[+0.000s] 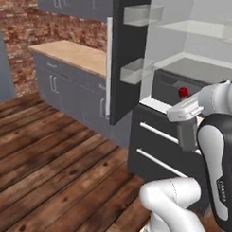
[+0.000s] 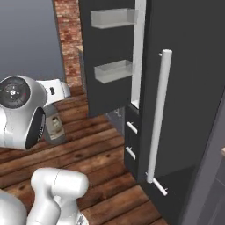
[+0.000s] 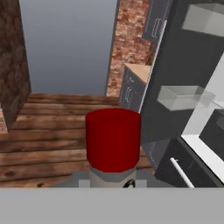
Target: Place the liquor on the top shelf of the fridge to keep it out of children's reach, and place the squash and lemon on lower shelves for easy access.
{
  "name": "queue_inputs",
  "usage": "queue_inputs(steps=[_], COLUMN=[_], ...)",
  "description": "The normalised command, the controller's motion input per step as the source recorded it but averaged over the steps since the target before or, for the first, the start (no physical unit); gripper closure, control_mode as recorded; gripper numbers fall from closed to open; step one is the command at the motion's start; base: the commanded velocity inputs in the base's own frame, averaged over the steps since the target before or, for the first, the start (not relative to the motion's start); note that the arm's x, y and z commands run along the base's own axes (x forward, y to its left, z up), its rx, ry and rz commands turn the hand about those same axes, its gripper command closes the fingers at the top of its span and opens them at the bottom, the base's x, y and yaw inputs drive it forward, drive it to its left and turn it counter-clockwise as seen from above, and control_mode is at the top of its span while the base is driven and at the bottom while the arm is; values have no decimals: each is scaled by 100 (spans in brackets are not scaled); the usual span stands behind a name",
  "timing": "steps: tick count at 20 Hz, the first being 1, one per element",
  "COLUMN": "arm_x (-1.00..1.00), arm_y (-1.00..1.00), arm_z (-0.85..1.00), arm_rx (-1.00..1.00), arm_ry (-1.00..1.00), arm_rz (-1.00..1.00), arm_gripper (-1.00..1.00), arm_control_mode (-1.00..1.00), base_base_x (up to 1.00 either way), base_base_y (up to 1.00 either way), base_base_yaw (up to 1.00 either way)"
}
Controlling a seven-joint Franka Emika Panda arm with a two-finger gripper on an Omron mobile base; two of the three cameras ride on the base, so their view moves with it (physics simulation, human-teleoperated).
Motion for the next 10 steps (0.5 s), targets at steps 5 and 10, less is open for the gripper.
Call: queue_inputs(steps=[5,10], arm_x=[0,0], arm_y=[0,0], arm_z=[0,0], arm_rx=[0,0], arm_ry=[0,0], arm_rz=[0,0], arm_gripper=[100,100], arm_control_mode=[100,100], base_base_x=[0,9], base_base_y=[75,51], base_base_yaw=[-37,-63])
